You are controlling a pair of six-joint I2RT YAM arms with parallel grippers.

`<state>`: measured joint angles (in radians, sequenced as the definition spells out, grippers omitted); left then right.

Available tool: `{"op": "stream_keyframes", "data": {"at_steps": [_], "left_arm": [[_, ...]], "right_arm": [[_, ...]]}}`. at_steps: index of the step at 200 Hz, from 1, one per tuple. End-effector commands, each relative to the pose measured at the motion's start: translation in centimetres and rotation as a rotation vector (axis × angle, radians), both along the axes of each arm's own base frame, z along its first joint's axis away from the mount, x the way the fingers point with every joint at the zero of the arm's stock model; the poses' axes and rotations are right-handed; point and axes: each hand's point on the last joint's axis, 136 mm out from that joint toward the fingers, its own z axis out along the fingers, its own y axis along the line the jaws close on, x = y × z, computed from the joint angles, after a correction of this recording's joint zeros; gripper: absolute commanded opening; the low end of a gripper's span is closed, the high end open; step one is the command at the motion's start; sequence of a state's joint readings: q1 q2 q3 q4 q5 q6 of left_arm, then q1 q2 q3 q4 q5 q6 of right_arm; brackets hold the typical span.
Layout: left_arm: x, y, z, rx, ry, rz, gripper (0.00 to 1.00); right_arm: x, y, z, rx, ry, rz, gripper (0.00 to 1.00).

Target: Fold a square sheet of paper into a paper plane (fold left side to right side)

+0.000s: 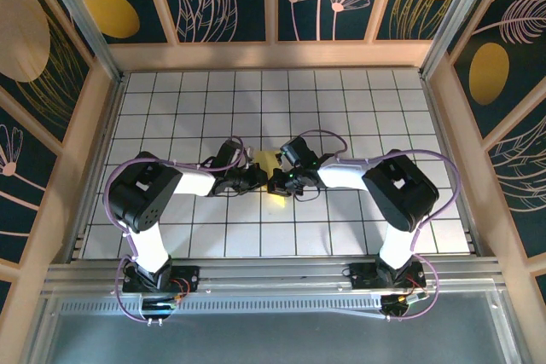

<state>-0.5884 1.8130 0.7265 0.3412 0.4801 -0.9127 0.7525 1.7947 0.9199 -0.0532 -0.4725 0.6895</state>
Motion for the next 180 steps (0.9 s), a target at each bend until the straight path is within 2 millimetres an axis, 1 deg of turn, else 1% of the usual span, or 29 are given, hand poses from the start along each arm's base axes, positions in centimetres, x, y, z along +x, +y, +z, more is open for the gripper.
{"op": "stream_keyframes", "data": {"at_steps": [1, 47, 83, 180], "left_arm": [[-2.3, 1.4, -3.3, 0.086, 0.115, 0.010, 0.00], [-2.3, 1.7, -3.8, 0.107, 0.121, 0.014, 0.00], [-2.3, 2.3, -4.3, 0.154, 0.121, 0.015, 0.00], [-2.2, 3.1, -5.4, 0.210, 0.125, 0.031, 0.00]], "right_arm": [[-0.2, -0.1, -1.4, -0.014, 0.020, -0.010, 0.00], [0.1, -1.5, -3.0, -0.098, 0.022, -0.020, 0.00], [-0.5, -2.3, -3.7, -0.141, 0.038, -0.011, 0.00], [-2.6, -4.0, -3.2, -0.169, 0.072, 0.003, 0.00]]}}
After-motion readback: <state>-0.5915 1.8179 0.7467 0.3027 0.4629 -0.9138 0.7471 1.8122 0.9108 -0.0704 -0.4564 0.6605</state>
